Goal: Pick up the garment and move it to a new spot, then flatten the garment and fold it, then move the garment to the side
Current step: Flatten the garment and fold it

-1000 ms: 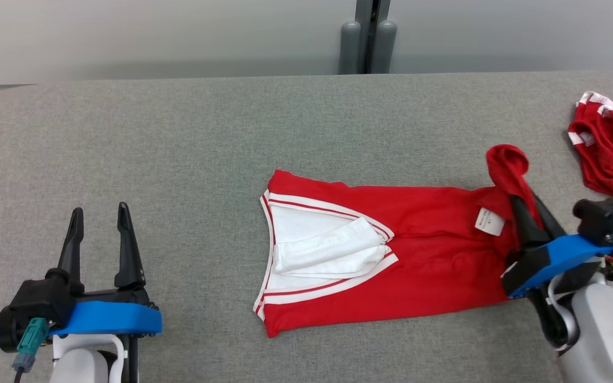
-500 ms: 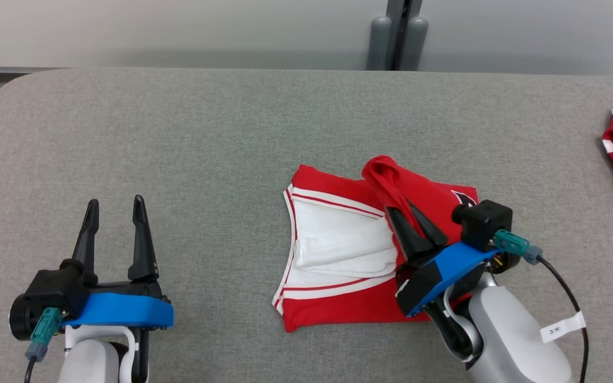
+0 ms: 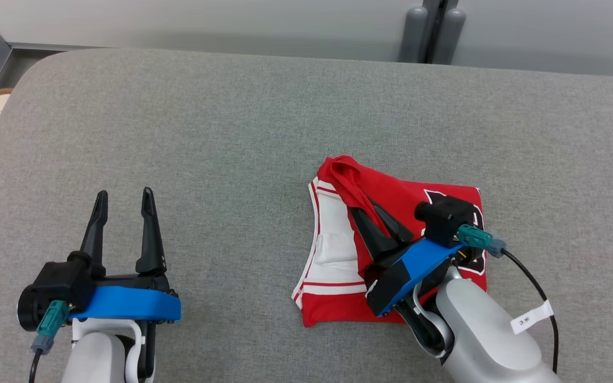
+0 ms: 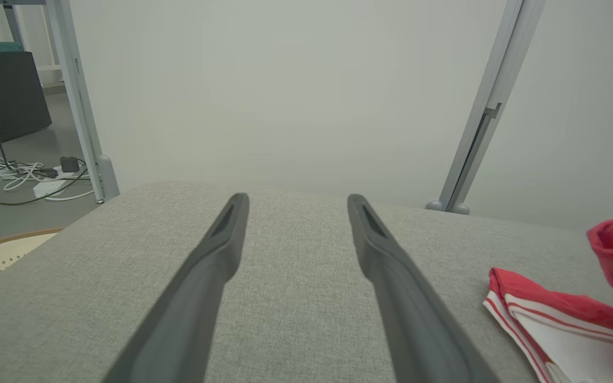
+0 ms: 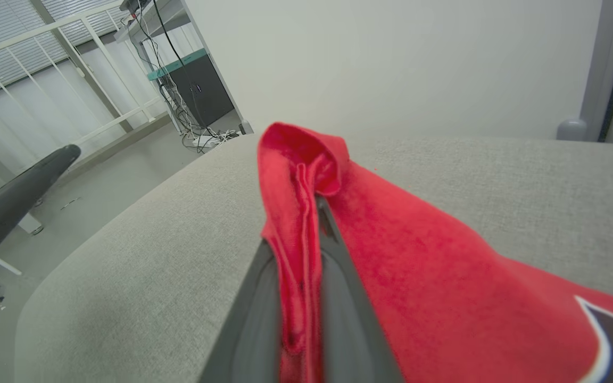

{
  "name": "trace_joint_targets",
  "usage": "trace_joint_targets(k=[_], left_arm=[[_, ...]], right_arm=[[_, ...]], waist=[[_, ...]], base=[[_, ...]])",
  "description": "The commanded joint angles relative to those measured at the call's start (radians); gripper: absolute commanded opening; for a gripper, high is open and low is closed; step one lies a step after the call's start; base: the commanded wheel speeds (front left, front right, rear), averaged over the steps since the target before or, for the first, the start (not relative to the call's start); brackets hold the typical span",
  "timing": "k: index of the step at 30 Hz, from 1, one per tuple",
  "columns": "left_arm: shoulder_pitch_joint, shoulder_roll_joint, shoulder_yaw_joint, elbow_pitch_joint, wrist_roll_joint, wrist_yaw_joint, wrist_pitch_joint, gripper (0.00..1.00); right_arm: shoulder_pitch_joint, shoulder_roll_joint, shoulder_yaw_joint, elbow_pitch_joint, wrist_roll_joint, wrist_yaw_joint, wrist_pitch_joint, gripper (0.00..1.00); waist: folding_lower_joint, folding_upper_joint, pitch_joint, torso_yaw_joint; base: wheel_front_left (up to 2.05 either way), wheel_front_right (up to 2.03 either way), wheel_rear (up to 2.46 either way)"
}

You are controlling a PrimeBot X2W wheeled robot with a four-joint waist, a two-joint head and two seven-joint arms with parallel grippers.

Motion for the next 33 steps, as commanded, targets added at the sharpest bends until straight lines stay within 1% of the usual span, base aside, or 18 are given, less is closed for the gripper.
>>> trace_joint_targets(k=[1,2,5,8,11,14,18,24,28,33], left_arm=[[-0.015,-0.002,0.002,-0.003,-0.007,-0.002,-0.004,1.0],[-0.016,-0.003,0.004,-0.003,-0.007,-0.002,-0.004,1.0],[-0.016,-0.003,0.014,-0.006,-0.006,-0.002,-0.004,1.0],[-0.015,-0.003,0.02,-0.01,-0.004,-0.002,-0.004,1.0],[-0.011,-0.003,0.018,-0.011,-0.003,-0.002,-0.004,1.0],[-0.005,-0.003,0.019,-0.014,-0.002,-0.002,-0.004,1.0],[0.006,-0.003,0.022,-0.018,0.002,-0.002,-0.004,1.0],[0.023,-0.003,0.025,-0.027,0.006,-0.002,-0.004,1.0],[0.039,-0.003,0.034,-0.028,0.011,-0.002,-0.004,1.0],[0.067,-0.003,0.055,-0.017,0.014,-0.002,-0.004,1.0]], right_arm=[[-0.016,-0.001,0.009,0.015,0.001,0.0,-0.003,0.62],[-0.02,-0.001,0.014,0.022,0.008,0.0,-0.008,1.0],[-0.033,-0.001,0.031,0.039,0.007,0.0,-0.023,1.0],[-0.04,-0.001,0.026,0.04,-0.005,0.0,-0.041,1.0],[-0.044,-0.001,-0.009,0.038,-0.039,0.0,-0.055,1.0],[-0.027,-0.011,-0.05,0.012,-0.066,0.0,-0.065,1.0],[0.013,-0.051,-0.118,-0.049,-0.104,0.0,-0.073,1.0],[0.103,-0.085,-0.263,-0.145,-0.145,0.0,-0.077,1.0],[0.172,-0.084,-0.341,-0.196,-0.168,0.0,-0.078,1.0],[0.258,-0.069,-0.404,-0.242,-0.187,0.0,-0.063,1.0]], waist=[[-0.0001,-0.0001,0.003,0.001],[-0.0001,-0.0001,0.004,0.0],[-0.0001,-0.0001,0.005,-0.01],[-0.0001,-0.0001,-0.001,-0.029],[-0.0001,-0.0001,-0.01,-0.05],[-0.0001,-0.0001,-0.022,-0.071],[-0.0001,-0.0001,-0.038,-0.098],[-0.0001,-0.0001,-0.059,-0.133],[-0.0001,-0.0001,-0.075,-0.148],[-0.0001,-0.0001,-0.099,-0.157]], base=[[0.0,0.0,0.0],[0.0,0.0,0.0],[0.0,0.0,0.0],[0.0,0.0,0.0],[0.0,0.0,0.0],[0.0,0.0,0.0],[0.0,0.0,0.0],[0.0,0.0,0.0],[0.0,0.0,0.0],[0.0,0.0,0.0]])
